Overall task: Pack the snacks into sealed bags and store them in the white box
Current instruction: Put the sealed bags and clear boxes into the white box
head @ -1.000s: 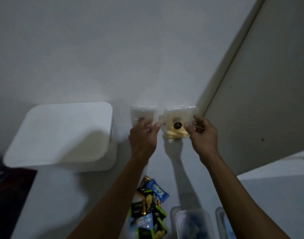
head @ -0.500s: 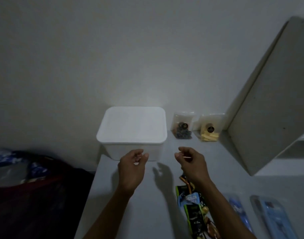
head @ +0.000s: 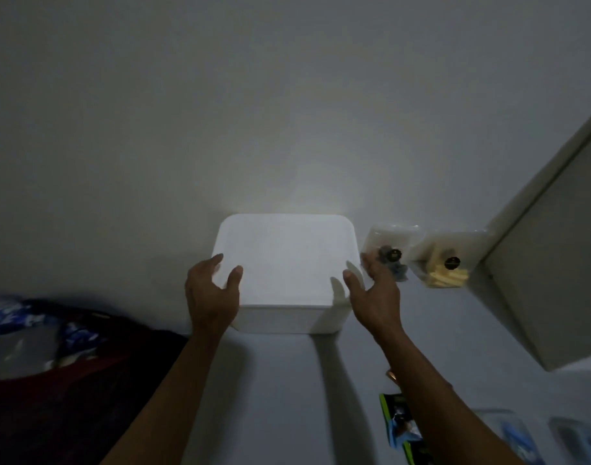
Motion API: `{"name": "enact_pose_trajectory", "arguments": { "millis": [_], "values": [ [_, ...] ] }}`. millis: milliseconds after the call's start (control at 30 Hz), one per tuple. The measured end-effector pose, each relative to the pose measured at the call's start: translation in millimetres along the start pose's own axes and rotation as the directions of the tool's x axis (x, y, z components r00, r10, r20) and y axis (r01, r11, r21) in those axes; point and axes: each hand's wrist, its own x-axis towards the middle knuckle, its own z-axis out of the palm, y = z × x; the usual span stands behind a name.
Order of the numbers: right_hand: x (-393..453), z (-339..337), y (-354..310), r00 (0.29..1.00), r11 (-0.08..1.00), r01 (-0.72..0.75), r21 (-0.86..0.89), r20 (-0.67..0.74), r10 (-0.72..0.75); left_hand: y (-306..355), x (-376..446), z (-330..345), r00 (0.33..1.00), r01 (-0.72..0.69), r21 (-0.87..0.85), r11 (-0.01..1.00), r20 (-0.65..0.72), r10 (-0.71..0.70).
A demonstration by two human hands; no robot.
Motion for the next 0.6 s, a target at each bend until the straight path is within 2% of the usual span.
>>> {"name": "enact_pose_trajectory", "arguments": {
  "millis": [133,233,600],
  "values": [
    [26.5,24.2,11.9,0.999,0.997,-0.024,-0.068,0.036,0.026,-29.6,38.3,15.1,0.986,0.045,0.192,0.980,0.151,-0.074],
    [33.6,33.8,20.2,0.997,0.997,-0.041,-0.069,0.056,0.045,-38.7,44.4,17.9,0.967,0.075,0.222,0.972,0.220,-0.125],
    [31.4,34.2,13.0,0.998,0.998,-0.058,0.015,-0.011,0.058,-31.1,42.9,13.0,0.986,0.065,0.179,0.982,0.142,-0.091]
  ]
}}
